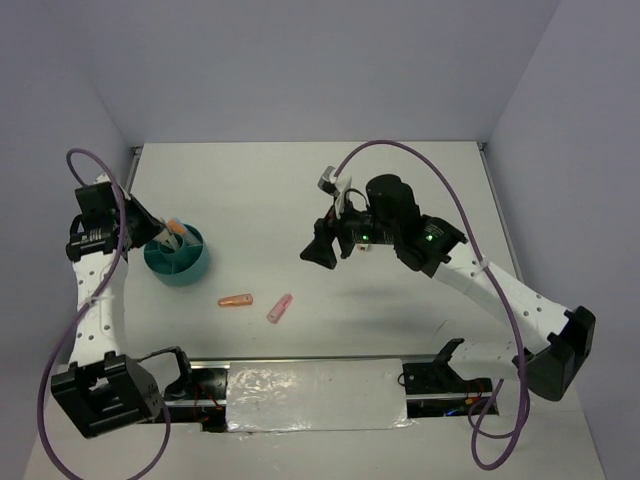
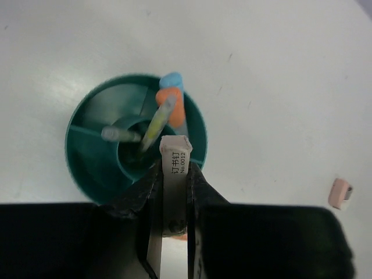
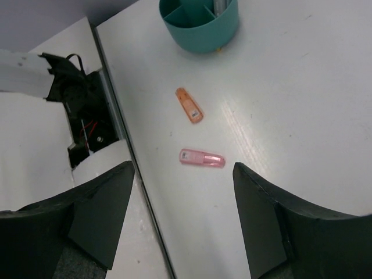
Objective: Sort the stationery into containers
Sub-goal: Place the stationery in the storage box.
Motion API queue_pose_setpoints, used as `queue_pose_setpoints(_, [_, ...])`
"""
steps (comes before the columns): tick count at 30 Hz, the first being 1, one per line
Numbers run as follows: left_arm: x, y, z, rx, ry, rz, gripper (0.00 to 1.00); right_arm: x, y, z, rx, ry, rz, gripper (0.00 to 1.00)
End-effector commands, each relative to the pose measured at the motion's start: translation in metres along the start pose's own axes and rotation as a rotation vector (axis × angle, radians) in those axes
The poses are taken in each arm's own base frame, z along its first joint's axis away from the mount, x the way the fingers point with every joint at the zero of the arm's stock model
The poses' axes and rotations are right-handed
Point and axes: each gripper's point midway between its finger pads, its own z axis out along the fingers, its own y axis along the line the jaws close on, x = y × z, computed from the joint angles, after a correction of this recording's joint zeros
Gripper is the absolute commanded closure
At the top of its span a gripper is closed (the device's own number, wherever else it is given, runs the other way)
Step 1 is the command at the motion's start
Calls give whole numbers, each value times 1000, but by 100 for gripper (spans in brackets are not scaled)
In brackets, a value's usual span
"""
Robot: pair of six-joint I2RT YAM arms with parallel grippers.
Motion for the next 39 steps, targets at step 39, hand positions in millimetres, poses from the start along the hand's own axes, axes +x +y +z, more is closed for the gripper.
queue_pose_setpoints(39, [-44, 40, 81, 323, 45, 385, 100, -4, 143, -119, -414, -160, -141, 19])
